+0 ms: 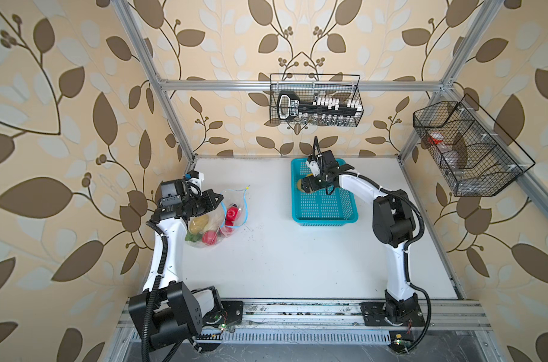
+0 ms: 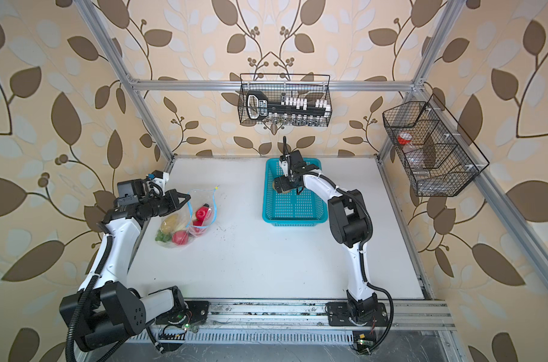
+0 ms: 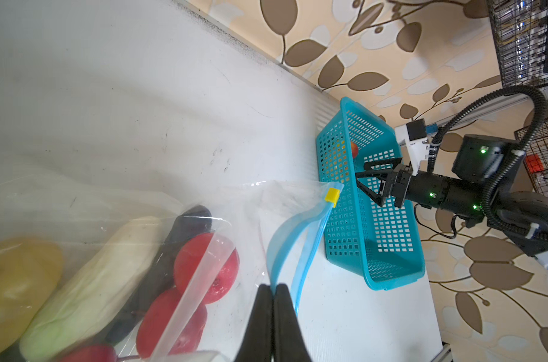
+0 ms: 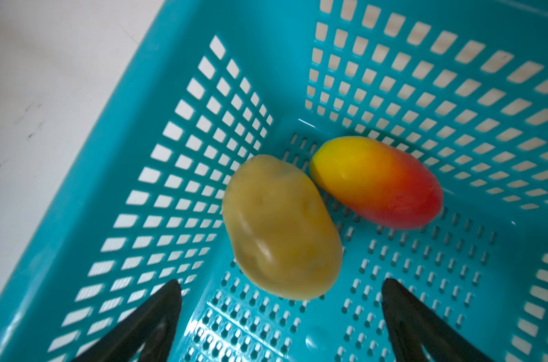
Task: Place the food in the zip-top bag and seal the zipper
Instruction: 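Lower the open right gripper onto the yellow potato in the basket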
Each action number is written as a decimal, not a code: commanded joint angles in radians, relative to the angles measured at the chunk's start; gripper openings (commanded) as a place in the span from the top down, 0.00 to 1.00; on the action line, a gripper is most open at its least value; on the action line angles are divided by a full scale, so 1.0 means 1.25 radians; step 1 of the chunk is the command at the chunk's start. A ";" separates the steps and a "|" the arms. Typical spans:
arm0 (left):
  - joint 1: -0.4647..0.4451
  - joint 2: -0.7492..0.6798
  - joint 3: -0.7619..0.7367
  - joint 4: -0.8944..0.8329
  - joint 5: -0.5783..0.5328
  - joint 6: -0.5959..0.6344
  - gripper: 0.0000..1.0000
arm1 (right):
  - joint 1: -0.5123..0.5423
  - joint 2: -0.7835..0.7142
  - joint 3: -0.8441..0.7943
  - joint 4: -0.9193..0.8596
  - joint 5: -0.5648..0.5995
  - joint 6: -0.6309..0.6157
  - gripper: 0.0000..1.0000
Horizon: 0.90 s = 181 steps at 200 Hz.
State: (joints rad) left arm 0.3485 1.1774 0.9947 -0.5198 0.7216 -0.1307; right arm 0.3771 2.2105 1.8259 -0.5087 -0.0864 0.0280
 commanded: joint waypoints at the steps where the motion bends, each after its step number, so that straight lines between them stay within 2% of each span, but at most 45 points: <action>1: 0.007 0.006 0.007 0.006 -0.004 0.022 1.00 | -0.002 0.035 0.041 -0.022 -0.012 -0.034 0.02; 60: 0.008 0.010 0.006 0.006 -0.014 0.025 1.00 | -0.002 0.082 0.086 -0.038 -0.027 -0.053 0.06; 181: 0.010 0.018 0.008 0.006 -0.020 0.025 1.00 | 0.001 0.173 0.187 -0.084 0.000 -0.034 0.10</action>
State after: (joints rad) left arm 0.3485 1.2034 0.9947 -0.5198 0.6987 -0.1287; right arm 0.3775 2.3955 2.0212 -0.5903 -0.0937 -0.0044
